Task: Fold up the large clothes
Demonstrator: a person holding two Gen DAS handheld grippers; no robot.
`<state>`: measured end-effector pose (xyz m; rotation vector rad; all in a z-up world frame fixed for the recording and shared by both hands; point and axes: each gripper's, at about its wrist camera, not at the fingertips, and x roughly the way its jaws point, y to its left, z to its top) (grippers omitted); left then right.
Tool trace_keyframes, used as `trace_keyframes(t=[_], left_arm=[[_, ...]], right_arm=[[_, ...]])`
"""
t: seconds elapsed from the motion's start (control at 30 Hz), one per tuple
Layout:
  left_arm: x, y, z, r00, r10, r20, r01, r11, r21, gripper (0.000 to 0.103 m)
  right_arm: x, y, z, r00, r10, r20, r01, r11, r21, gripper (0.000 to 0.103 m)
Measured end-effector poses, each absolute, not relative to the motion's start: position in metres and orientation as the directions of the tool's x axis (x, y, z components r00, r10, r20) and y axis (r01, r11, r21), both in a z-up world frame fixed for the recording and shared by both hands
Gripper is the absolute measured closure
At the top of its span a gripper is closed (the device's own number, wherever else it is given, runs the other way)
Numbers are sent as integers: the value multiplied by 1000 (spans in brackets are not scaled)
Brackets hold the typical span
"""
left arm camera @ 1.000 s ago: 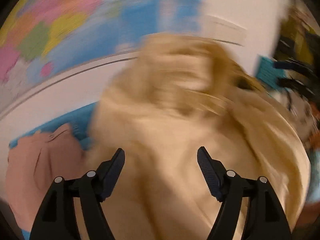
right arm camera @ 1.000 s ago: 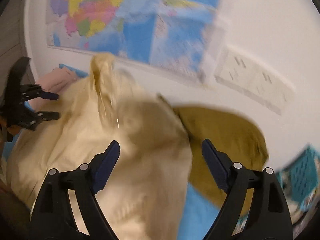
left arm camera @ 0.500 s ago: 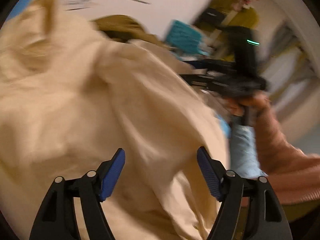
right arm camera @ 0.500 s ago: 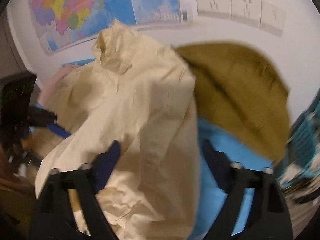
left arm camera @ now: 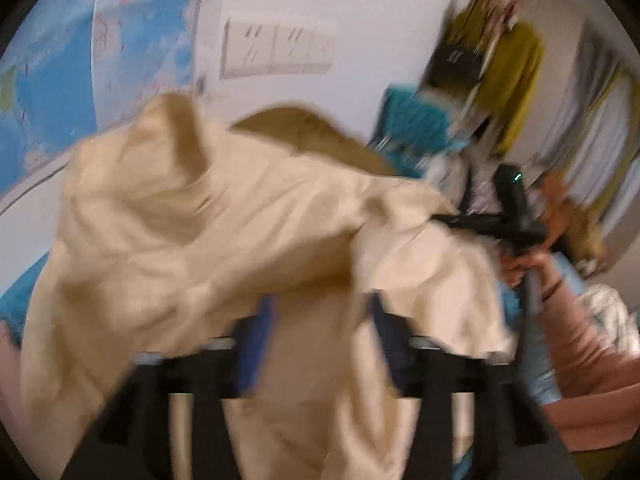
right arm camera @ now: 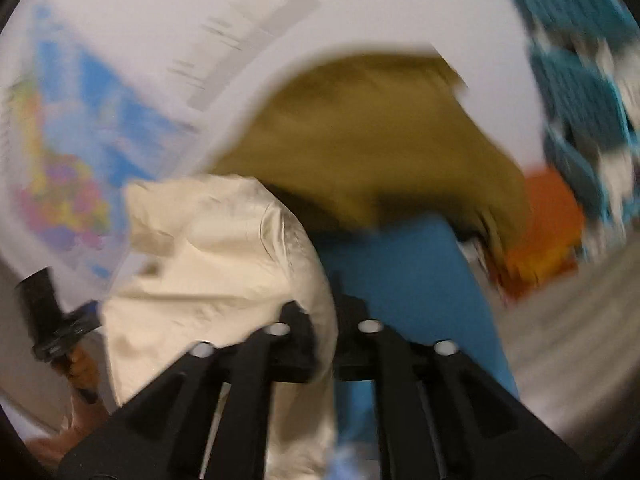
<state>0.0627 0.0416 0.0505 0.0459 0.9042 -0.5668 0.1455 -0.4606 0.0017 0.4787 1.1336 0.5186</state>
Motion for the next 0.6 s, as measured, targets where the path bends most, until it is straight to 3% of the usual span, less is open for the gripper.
trace_keyframes(t=[0.03,0.1,0.17,0.27,0.3,0.37,0.43,0.53,0.57,0.6], left_arm=[[64,44,43,447,-451,-772,481,849,-218,49],[59,47,27,355,-492,-795,499,818,-284,41],[52,50,15,277,-533,-799,519,783,-343,34],[30,38,0,213,-557,-803,557,744,-369,26],[22,29,-7,199,-526,-827,568,750,-340,32],[26,12,-19,209,-467,-859,576,769,-278,56],[33,8,-13,229,-459,-858,576,775,-261,94],[42,31,32,313,-543,-780,542,776,-323,97],[42,35,52,358,-556,-751,541,779,-319,97],[42,38,70,392,-570,-722,541,778,-321,97]], right_arm=[[145,-462,-9,316,575,-755,-109,812,573,67],[137,-461,-7,332,548,-768,-136,833,536,65],[131,-461,9,377,503,-778,-157,862,482,51],[123,-458,46,473,474,-743,-211,880,426,50],[121,-451,61,486,498,-718,-261,867,425,48],[121,-434,78,484,544,-686,-347,839,420,42],[122,-417,88,480,556,-678,-405,827,391,40],[112,-384,103,434,599,-673,-515,778,360,37],[102,-369,111,420,609,-673,-575,752,322,23],[88,-357,117,409,621,-669,-633,721,282,15]])
